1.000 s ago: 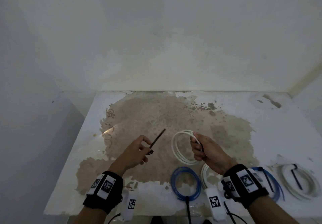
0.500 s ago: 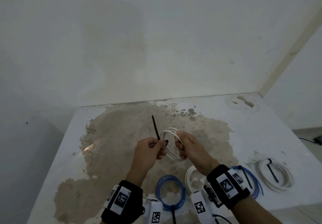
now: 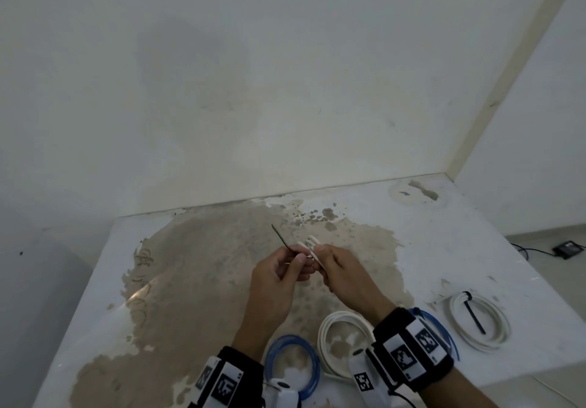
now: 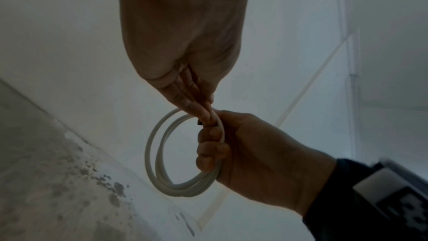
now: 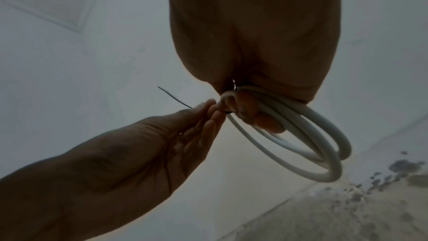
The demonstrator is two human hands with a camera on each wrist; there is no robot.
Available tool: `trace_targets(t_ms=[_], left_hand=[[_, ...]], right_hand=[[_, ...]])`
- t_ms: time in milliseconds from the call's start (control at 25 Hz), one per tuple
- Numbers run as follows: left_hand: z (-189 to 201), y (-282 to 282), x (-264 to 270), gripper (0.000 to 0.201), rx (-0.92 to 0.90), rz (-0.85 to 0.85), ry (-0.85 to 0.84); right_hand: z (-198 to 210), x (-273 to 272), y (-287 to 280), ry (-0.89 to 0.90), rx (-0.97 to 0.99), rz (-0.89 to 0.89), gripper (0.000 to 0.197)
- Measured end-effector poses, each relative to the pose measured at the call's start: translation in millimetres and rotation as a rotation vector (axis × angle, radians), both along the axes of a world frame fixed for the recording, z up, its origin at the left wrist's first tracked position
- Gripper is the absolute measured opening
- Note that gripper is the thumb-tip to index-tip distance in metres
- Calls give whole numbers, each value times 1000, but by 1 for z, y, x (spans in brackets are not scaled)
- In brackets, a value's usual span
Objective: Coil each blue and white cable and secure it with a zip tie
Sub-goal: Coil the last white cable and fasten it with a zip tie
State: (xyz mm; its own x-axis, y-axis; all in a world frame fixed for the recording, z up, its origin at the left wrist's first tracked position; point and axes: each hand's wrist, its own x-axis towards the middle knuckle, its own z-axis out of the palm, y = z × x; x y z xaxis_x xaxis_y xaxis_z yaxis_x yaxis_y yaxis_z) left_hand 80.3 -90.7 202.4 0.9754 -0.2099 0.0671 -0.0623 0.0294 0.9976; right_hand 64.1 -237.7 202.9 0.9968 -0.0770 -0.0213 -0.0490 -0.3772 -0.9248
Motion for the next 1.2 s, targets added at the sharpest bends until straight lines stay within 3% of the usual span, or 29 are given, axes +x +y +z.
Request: trace_targets(t_ms=[120, 200, 480, 600, 720, 800, 880, 960, 1040, 1200], left_hand=[[-3, -8, -3, 17, -25, 23, 9], [-2, -13, -5, 17, -41, 41, 12], [11, -27, 1, 20, -15, -90, 42], [7, -25, 4, 24, 157, -107, -82], [7, -8, 15, 51, 466, -82, -425], [13, 4, 31, 69, 644, -199, -612], [21, 7, 42, 68, 702, -379, -634], [22, 2, 47, 56, 691, -455, -656], [20, -4, 47, 48, 662, -471, -627], [14, -13, 40, 52, 644, -438, -621]], right_hand=[[3, -2, -5, -53, -187, -45, 43], [6, -3, -8, -84, -202, -75, 41], [5, -7, -10, -8, 263, -186, 39], [7, -6, -12, -37, 253, -188, 40], [12, -7, -19, -65, 178, -134, 42], [17, -9, -24, -59, 142, -56, 42], [22, -10, -28, -34, 133, 13, 43], [26, -9, -30, 10, 169, 53, 44], [31, -9, -30, 43, 205, 72, 45], [34, -11, -33, 55, 189, 71, 45]])
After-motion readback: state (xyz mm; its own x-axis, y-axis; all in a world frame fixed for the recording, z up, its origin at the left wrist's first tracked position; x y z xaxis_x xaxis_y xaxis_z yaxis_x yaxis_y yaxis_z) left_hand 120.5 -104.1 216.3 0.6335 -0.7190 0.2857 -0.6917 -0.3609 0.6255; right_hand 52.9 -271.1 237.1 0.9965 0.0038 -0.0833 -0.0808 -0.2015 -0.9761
